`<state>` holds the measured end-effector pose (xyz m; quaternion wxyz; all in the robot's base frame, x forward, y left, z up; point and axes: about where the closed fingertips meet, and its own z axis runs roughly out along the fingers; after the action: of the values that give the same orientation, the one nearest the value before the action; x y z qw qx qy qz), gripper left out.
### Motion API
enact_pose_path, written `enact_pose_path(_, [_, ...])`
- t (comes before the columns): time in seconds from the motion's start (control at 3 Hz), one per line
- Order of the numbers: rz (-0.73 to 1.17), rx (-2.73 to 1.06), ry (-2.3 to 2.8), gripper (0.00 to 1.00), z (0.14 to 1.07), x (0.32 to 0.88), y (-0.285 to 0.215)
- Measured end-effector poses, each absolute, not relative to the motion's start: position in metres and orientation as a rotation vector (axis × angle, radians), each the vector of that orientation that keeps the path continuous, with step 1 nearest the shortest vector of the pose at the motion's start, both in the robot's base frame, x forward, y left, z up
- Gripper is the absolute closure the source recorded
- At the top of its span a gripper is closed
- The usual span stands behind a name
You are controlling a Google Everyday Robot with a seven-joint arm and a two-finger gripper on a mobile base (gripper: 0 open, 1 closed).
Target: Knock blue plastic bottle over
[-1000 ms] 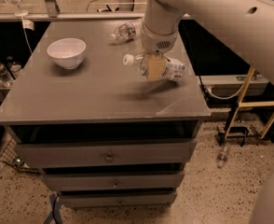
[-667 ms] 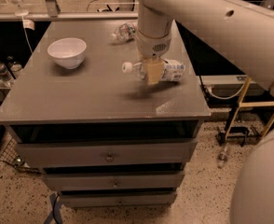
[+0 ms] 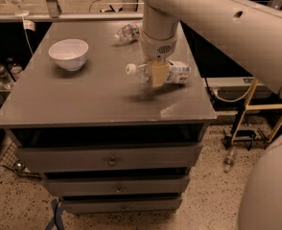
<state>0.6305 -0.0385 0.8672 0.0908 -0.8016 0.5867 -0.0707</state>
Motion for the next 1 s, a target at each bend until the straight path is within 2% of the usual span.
enact_pose_path(0.33, [-0.21, -2.383, 1.743, 0.3, 0.866, 0.6309, -0.038])
enact_pose_path(0.67, [-0.21, -2.383, 1.741, 0.0, 0.8639, 0.6316, -0.0373])
enact_pose_path(1.0, [-0.216, -2.381, 1.752, 0.0, 0.8689, 0.6296, -0.0427])
